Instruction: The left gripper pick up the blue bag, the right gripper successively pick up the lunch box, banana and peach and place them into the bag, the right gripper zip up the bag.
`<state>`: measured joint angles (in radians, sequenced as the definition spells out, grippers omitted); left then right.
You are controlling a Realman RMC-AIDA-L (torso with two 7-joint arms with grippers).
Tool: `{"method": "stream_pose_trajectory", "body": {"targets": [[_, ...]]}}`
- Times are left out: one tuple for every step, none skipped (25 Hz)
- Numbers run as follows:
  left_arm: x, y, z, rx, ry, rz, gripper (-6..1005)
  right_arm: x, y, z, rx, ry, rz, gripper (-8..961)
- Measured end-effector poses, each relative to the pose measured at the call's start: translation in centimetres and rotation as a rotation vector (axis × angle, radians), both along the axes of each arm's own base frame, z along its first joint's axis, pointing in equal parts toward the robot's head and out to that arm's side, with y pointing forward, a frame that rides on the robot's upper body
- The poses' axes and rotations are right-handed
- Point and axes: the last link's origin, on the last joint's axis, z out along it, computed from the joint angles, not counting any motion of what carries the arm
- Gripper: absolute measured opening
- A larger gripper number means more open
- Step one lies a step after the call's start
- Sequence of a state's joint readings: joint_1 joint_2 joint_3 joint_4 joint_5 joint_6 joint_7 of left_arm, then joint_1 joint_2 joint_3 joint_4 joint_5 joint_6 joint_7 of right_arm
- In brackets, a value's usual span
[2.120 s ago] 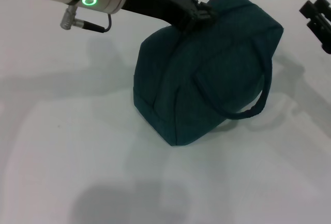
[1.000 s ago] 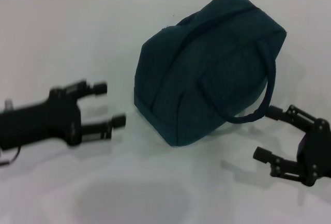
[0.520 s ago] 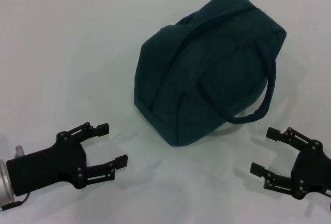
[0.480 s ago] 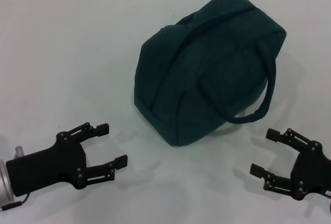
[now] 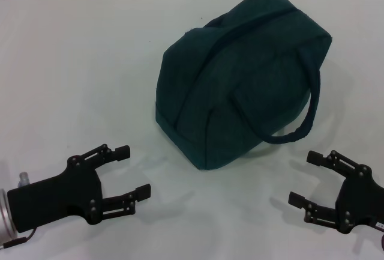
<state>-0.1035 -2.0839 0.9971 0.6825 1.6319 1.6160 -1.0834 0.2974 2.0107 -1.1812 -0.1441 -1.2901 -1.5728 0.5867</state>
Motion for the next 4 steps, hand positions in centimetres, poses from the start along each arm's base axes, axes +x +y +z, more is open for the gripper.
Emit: {"method": "stream_pose_trajectory", "body": {"targets": [[0.01,0.0,0.0,0.0,0.0,-0.001,895,-0.05,0.0,0.01,0.0,0.002,0.002,868],[0.03,0.01,0.0,0.0,-0.001,-0.002,895,-0.07,-0.01,0.01,0.0,0.003,0.003,868],[0.05,0.0,0.0,-0.001,-0.002,-0.003,895,-0.07,-0.01,0.02,0.0,0.004,0.004,868],[0.05,0.0,-0.01,-0.001,-0.002,-0.003,895,-0.08,-0.02,0.02,0.0,0.004,0.004,868]]}}
